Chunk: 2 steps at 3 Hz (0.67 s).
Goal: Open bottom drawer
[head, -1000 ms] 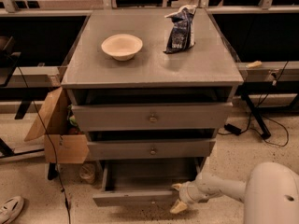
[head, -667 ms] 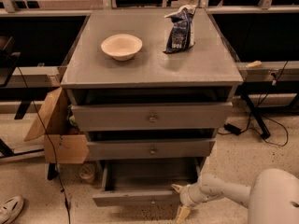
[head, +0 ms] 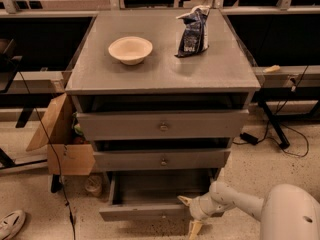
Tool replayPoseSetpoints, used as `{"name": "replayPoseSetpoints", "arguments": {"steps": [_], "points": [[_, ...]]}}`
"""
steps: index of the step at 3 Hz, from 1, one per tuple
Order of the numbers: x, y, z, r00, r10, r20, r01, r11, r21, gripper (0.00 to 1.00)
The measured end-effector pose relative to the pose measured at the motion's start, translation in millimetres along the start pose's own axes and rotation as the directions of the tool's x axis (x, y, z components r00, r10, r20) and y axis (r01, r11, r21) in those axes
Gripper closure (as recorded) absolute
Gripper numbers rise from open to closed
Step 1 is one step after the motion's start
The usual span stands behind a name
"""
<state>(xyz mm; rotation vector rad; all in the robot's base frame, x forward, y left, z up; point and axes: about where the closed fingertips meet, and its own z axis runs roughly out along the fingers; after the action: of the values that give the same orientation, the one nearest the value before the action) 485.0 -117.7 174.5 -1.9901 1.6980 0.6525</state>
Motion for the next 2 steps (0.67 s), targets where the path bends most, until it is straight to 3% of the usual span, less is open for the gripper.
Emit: {"name": "replayPoseSetpoints", "arguments": {"steps": [1, 2], "points": [[1.4, 0.7, 5.4, 0.999, -0.032, 0.030, 0.033, 0.9989, -0.034, 0.19], [-0.3, 0.6, 3.1, 0.999, -0.032, 0.030, 0.033, 0.9989, -0.034, 0.42]]}}
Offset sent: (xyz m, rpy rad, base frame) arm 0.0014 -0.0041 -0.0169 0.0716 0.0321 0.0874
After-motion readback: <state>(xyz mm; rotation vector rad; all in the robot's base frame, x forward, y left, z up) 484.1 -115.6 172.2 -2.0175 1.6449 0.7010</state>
